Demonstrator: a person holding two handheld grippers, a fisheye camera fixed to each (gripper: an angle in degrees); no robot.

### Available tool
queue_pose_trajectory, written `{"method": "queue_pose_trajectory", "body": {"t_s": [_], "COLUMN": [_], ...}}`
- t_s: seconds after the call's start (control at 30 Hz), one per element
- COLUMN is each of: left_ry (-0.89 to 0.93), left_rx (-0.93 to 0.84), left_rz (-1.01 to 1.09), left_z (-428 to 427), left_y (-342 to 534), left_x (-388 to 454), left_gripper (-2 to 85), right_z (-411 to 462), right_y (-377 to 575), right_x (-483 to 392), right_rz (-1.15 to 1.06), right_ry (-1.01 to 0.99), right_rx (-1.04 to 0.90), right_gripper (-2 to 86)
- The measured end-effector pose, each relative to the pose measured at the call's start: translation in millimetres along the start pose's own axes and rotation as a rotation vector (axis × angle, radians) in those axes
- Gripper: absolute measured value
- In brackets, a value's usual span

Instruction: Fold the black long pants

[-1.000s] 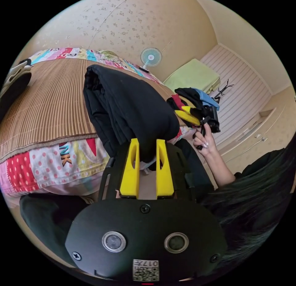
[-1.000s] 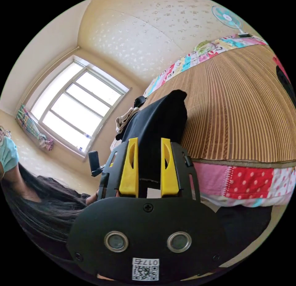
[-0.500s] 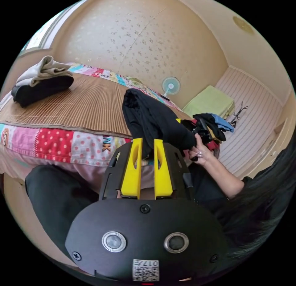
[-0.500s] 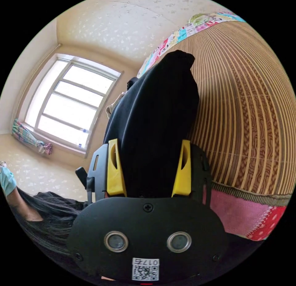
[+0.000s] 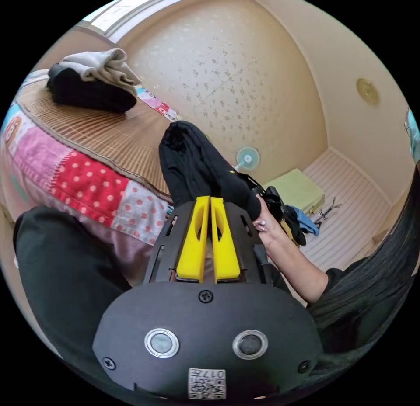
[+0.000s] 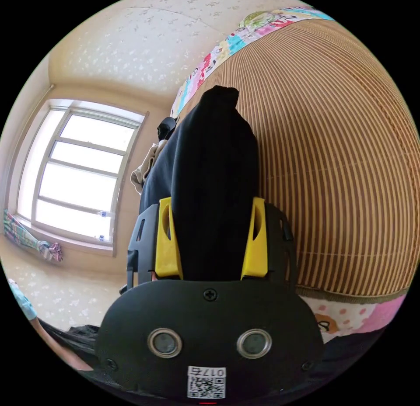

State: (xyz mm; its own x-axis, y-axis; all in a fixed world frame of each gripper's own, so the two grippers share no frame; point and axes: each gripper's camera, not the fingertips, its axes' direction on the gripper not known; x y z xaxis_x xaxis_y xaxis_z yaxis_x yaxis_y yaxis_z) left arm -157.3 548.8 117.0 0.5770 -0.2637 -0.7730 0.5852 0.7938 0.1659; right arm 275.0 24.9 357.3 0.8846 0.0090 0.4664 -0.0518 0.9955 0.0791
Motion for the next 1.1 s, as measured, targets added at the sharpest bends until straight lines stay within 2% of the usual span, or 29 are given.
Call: {"method": "queue_pose_trajectory", "body": {"t_s": [0.07,0.2,0.33,0.47,0.73,0.8,0.97,1.03,1.1], "left_ry": [-0.053,0.027,-0.105,-0.158,-0.153,-0.159,-0.200,-0.214,-0.209], "left_rx": [0.080,0.225,0.108,0.199,0.160,0.140,0.086,0.067,0.053], "left_rz": [-0.016,0.063,0.148,0.189,0.156,0.151,0.152,0.152,0.152], "left_z": [-22.3,-62.9,-51.2,-59.5,-49.3,-41.9,-21.7,-15.3,-8.5], "left_y": [-4.9,-10.3,-21.5,-12.5,-20.3,-21.5,-24.6,-24.2,-22.3], "left_x": [-5.9,-13.8,5.3,12.2,-5.8,-8.6,-9.2,-9.9,-10.8], "left_gripper": [-0.9,-1.0,-1.0,-0.9,-1.0,-1.0,-1.0,-1.0,-1.0], "right_z": [20.2,69.8,118.6,192.9,272.9,289.2,272.7,222.5,142.9], "right_y": [1.8,-7.5,-18.2,-34.3,-32.2,-52.1,-75.9,-49.4,9.4], "right_x": [-10.6,-32.1,-69.5,-115.9,-151.8,-151.2,-141.3,-131.6,-104.7], "right_rz": [0.007,0.041,0.033,-0.052,-0.156,-0.193,-0.296,-0.378,-0.512], "right_ry": [-0.011,-0.051,0.011,0.080,0.115,0.074,-0.051,-0.135,-0.189], "right_rx": [0.018,0.055,0.089,0.017,0.052,-0.019,-0.340,-0.262,-0.103], "right_gripper": [23.3,23.0,22.5,21.4,19.1,19.2,17.5,12.0,5.0]}}
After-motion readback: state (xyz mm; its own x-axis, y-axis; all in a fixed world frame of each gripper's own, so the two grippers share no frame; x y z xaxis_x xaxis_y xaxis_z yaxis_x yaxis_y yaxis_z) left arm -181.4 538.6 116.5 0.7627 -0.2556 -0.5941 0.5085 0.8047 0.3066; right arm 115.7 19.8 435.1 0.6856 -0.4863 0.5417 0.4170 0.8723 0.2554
